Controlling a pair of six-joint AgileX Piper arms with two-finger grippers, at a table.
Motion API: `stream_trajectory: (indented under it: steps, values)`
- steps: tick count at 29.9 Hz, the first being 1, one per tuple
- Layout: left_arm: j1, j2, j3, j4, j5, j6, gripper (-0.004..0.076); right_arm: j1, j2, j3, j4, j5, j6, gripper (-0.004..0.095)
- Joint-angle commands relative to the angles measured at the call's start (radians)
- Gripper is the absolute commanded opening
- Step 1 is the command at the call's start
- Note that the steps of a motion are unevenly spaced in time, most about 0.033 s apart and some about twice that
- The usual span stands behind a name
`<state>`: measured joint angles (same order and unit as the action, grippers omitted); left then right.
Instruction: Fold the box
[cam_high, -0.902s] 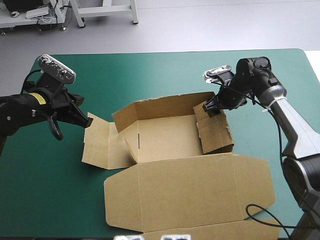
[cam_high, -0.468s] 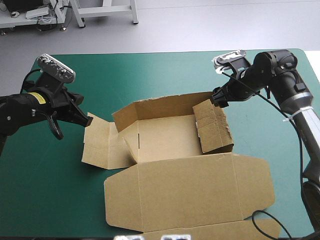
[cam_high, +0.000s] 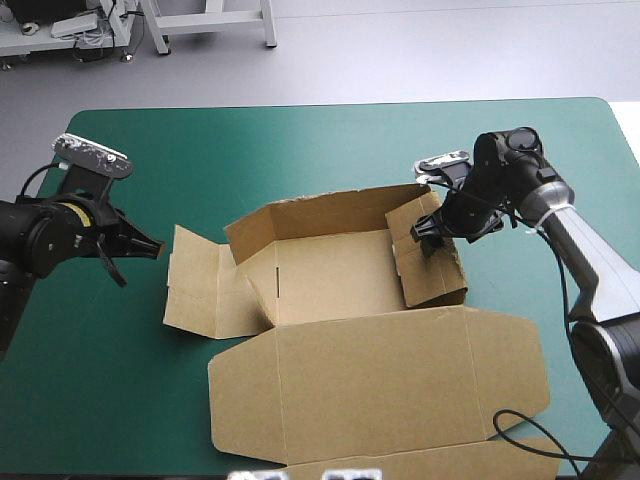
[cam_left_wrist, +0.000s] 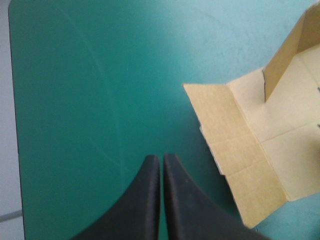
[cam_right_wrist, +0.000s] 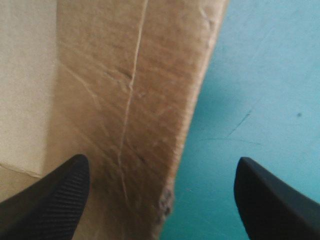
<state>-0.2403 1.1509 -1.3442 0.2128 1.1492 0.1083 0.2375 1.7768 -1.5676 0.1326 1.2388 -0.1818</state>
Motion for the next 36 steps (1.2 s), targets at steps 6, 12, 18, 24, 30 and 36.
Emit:
stream_trajectory:
  steps: [6,12,18,24,30,36]
  values:
    - [0.004,-0.035,0.137,-0.053,-0.095,-0.038,0.0008,-0.002,0.021,-0.009,0.112,-0.005,-0.025,0.0734]
    - [0.004,-0.05,0.171,-0.066,-0.145,-0.038,0.0007,-0.002,0.055,-0.009,0.095,0.009,-0.025,0.044]
    - [0.004,-0.07,0.171,-0.064,-0.149,-0.038,0.0008,-0.002,0.06,-0.009,0.102,0.009,-0.062,-0.0021]
    - [0.004,-0.101,0.171,-0.028,-0.162,-0.038,0.0007,-0.002,0.027,-0.022,0.096,0.009,-0.08,-0.0018]
    - [0.004,-0.109,0.171,0.1,-0.172,-0.108,0.0008,-0.002,-0.07,-0.087,0.096,0.009,-0.117,-0.0018]
    - [0.004,-0.109,0.171,0.411,-0.165,-0.351,0.0008,-0.002,-0.191,-0.103,0.057,0.009,-0.14,-0.0018]
